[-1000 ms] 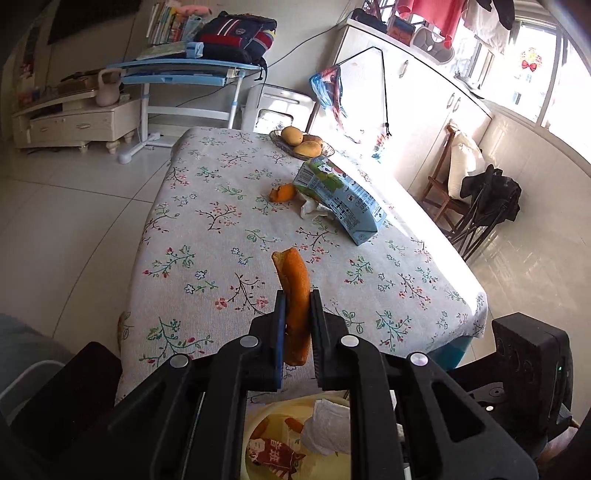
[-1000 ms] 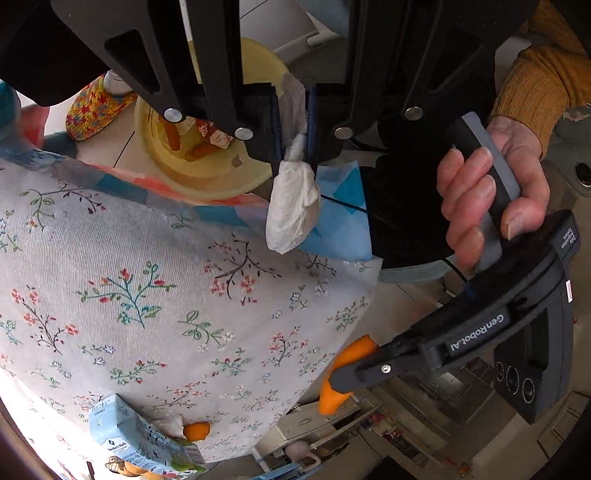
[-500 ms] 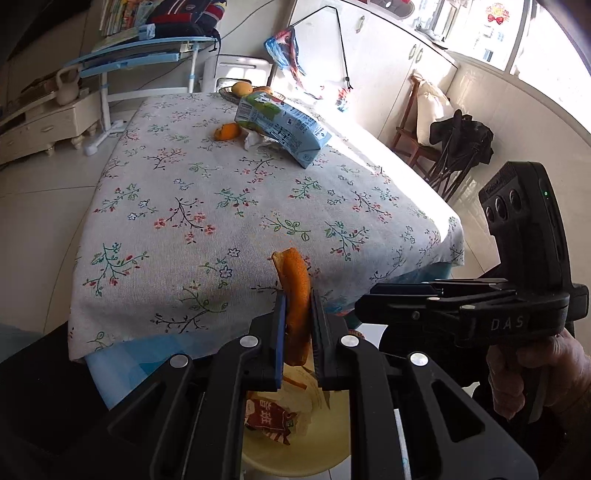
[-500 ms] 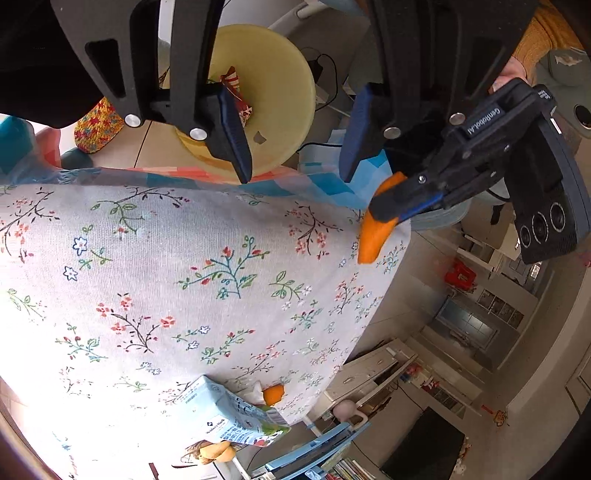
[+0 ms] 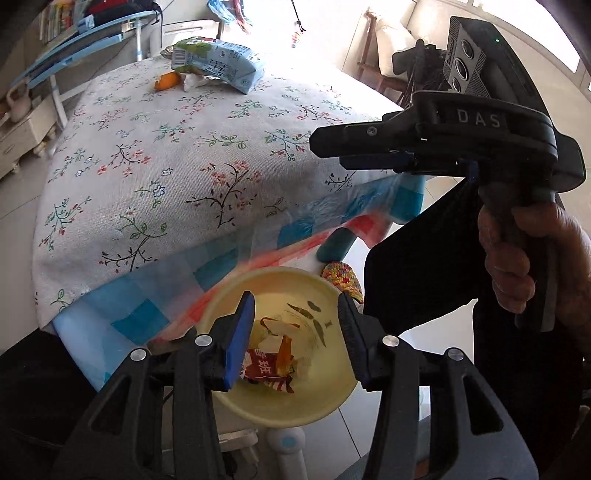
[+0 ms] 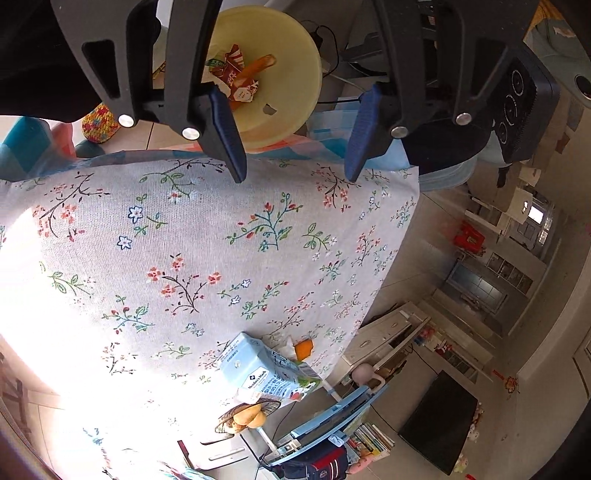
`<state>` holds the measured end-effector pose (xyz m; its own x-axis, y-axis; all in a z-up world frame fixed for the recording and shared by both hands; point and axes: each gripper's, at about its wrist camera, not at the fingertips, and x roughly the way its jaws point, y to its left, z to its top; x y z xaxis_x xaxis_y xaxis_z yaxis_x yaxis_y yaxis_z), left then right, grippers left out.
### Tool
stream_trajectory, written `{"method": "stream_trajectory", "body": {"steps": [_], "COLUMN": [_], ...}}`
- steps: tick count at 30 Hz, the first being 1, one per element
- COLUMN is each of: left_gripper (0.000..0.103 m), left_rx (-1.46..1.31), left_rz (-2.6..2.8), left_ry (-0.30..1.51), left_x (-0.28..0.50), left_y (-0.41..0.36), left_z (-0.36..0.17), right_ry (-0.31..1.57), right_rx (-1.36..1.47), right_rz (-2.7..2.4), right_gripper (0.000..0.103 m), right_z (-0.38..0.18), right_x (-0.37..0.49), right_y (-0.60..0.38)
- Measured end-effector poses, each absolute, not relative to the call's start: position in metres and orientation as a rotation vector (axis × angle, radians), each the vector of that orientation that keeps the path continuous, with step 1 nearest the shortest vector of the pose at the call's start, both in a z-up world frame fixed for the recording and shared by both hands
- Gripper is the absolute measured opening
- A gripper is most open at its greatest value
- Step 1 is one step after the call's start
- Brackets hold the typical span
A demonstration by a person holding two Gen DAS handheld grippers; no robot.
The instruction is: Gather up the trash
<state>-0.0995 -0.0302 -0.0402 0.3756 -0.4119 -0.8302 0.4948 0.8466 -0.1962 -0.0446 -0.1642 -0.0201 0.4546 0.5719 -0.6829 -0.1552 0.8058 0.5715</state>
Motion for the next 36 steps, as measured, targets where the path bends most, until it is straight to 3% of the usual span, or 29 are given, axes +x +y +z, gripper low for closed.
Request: {"method": "stream_trajectory", "body": {"steps": [12,36], "left_gripper": [0.055,0.07], "left_rx": [-0.019,0.04], "left_rz": [-0.443,-0.287], "left_ry": [0.926,0.81], "left_x": [-0.088,-0.093], "left_y": [0.004,0.014], "left_z": [-0.026,-0.019], "right_ry": [1.019,0.992], "right_rx": [0.44,0.345], "right_rz": [0.458,0.429], "right_gripper": [0.055,0.056], "right_z": [-0.023,-0.02], "right_x": [-0.045,-0.047], "right_y": [-0.161,-0.147]}}
